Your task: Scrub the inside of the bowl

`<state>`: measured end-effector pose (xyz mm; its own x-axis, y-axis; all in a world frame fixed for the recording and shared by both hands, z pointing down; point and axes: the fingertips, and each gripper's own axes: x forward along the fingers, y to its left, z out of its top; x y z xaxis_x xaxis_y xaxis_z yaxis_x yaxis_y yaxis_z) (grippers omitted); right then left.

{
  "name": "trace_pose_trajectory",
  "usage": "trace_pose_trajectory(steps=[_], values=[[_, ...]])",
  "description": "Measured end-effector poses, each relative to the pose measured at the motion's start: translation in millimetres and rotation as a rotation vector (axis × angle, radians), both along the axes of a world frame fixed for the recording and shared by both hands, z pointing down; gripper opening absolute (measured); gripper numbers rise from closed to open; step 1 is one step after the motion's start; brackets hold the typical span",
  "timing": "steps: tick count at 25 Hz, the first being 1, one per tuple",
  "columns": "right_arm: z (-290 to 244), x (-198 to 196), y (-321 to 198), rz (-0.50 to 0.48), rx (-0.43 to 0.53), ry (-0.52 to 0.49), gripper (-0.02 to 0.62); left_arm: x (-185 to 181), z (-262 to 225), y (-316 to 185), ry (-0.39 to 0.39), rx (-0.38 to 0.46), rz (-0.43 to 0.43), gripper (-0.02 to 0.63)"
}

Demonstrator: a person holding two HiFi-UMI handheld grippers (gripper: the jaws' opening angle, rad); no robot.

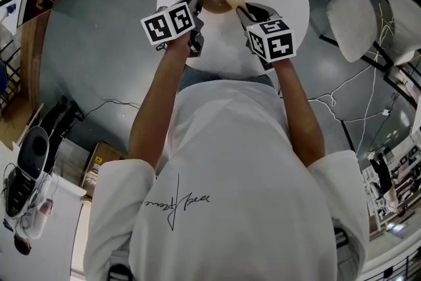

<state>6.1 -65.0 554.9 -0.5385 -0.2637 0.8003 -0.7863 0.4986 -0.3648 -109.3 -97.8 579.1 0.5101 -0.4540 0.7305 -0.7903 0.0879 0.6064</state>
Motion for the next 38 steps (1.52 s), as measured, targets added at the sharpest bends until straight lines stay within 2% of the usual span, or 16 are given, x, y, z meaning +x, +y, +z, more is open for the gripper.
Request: trace_pose_trajectory(steps=[14, 38], values=[[3, -1, 9, 0.044, 0.003, -0.001, 0.078, 2, 2, 1, 0.008, 0.0, 0.014, 0.011], [4, -12, 25, 0.027, -0.038, -0.021, 0.078, 0, 1, 3, 0.023, 0.001, -0.003, 0.011]])
